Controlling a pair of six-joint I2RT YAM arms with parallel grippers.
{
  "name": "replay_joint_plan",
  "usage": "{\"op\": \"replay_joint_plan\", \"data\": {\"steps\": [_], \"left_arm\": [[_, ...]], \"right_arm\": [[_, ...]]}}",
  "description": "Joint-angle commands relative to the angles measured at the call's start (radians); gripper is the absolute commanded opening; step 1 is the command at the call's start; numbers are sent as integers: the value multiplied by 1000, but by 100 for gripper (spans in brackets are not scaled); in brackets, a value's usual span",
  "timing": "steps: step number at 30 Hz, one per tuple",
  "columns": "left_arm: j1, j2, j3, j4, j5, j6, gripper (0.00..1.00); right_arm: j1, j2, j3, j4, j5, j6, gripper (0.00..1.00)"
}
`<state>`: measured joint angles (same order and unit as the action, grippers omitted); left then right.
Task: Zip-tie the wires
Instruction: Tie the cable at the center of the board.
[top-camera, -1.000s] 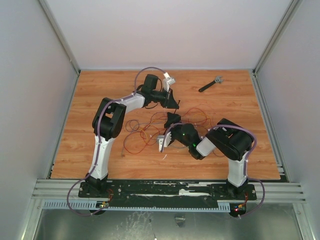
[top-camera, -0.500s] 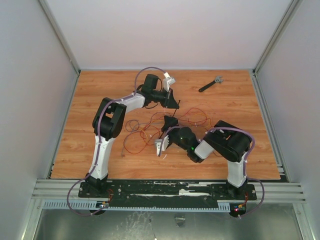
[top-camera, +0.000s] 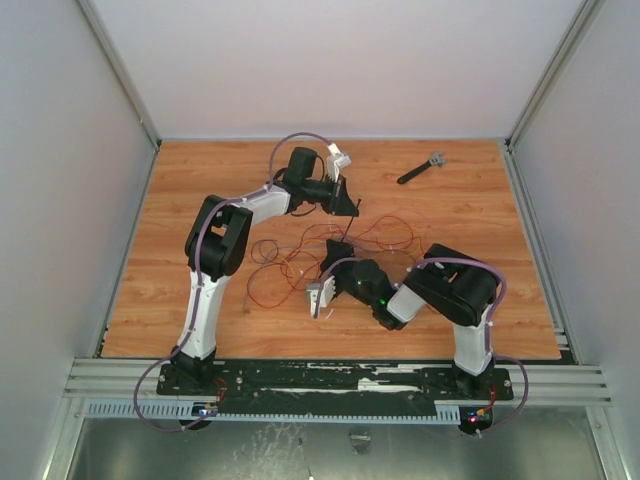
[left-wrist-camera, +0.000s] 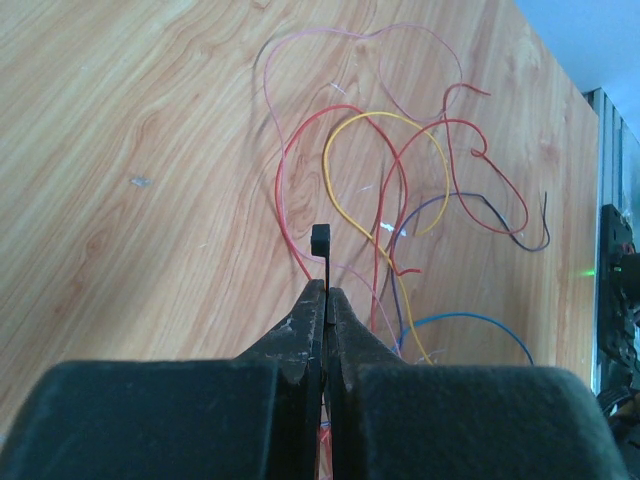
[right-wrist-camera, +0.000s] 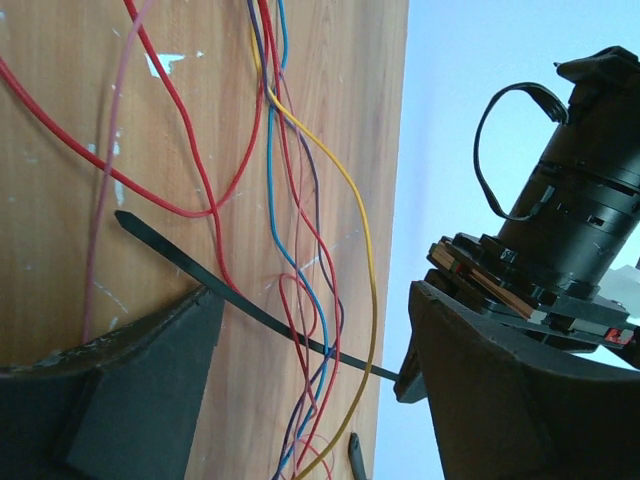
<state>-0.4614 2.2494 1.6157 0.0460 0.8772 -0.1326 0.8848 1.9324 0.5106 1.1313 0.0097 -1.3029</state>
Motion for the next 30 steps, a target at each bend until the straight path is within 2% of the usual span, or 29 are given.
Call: {"op": "replay_joint_plan", "data": {"steps": [1,4,12,16,19,20,26,30], "left_arm": [[-8,21,27,3,24,-4,0],[-8,21,27,2,25,-4,0],[-8,17,20,2,21,8,0],[-8,22,21,2,21,7,0],[-8,26,21,2,22,8,0],[-8,27,22,2,19,7,0],[-8,17,19,-4,13,14,0],[-9,5,18,-9,12,23,0]], "right_arm": [[25,27,-23,-29,10,52,75],[31,33,-21,-26,21,59,71],[40,37,-24,-35,26,78,45],[46,41,-24,-29,29,92,26],[50,42,-25,-20,29,108,4],[54,39,-27,-3,29,117,0],[57,3,-38,12,16,190,0],[43,-63,-21,-109,-41,320,0]]}}
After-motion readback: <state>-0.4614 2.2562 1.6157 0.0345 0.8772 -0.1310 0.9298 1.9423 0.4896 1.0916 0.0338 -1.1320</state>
